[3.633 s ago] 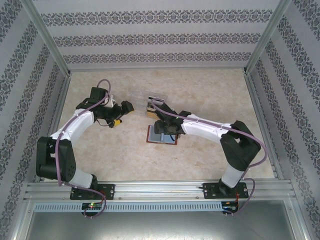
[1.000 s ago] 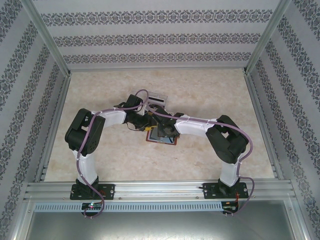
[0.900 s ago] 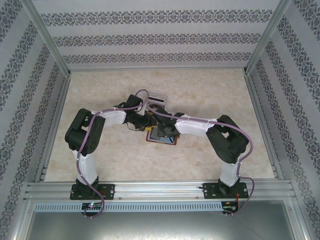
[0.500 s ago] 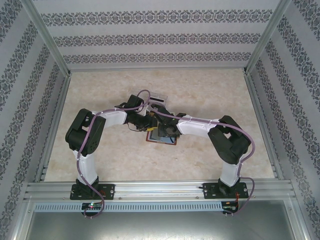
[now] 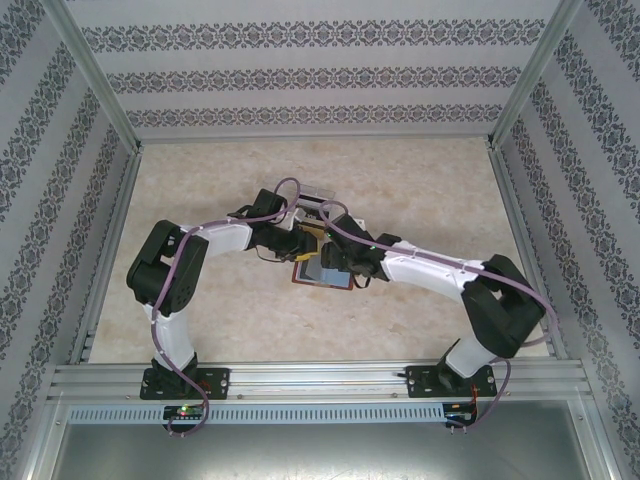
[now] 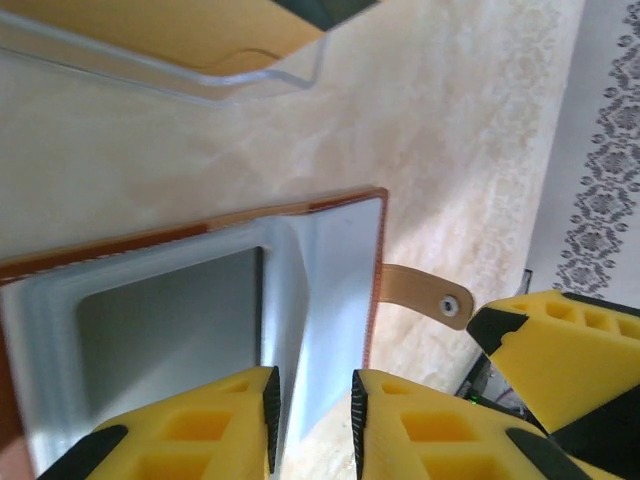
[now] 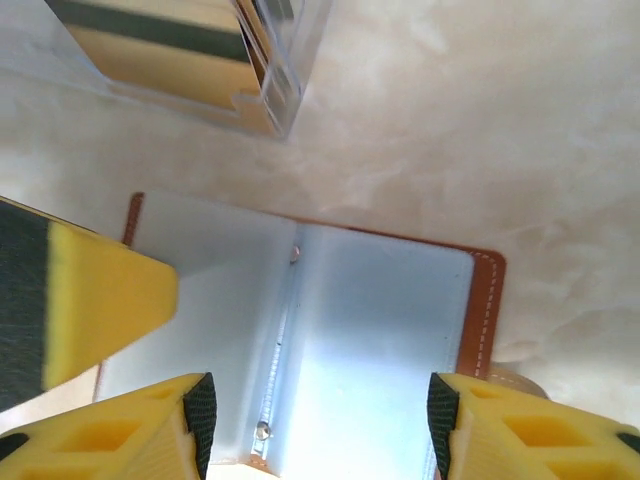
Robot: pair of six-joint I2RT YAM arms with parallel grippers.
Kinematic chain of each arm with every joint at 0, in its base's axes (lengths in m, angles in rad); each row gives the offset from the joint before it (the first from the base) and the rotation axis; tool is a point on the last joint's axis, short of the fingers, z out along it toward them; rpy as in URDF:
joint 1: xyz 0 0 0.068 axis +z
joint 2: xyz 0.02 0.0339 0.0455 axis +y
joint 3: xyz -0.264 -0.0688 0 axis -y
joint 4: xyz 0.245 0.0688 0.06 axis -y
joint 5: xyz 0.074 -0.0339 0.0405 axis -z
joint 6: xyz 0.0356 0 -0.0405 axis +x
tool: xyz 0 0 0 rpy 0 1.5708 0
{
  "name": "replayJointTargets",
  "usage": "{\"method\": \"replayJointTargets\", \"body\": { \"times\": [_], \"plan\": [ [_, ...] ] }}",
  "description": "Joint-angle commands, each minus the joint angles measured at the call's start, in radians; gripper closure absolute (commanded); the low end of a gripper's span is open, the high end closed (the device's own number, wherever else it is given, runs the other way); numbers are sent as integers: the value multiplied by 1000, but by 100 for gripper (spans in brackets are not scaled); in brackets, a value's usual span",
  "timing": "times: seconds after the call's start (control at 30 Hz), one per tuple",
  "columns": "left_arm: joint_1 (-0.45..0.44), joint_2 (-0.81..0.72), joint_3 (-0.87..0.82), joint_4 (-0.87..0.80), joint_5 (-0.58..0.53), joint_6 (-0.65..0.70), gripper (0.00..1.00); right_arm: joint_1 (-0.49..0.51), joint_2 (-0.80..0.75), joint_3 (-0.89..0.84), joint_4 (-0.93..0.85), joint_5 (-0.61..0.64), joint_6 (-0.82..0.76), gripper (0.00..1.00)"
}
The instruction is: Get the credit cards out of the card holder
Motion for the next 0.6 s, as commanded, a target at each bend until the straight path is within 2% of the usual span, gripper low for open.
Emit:
{"method": "replayJointTargets", "body": {
  "times": [0.0, 0.1, 0.23, 0.57],
  "plan": [
    [-36, -37, -24, 96, 49, -65, 70, -18, -59, -51, 14, 96, 39, 38],
    [-69, -34, -16, 112, 41, -95, 67, -30, -107, -88, 5, 146, 79, 36],
    [-97, -24, 24, 27, -33, -83, 59, -61, -161, -140, 1, 163, 140, 33],
    [-115, 14, 48, 44, -27, -121, 52, -78, -215, -178, 5, 170, 150, 31]
  ]
}}
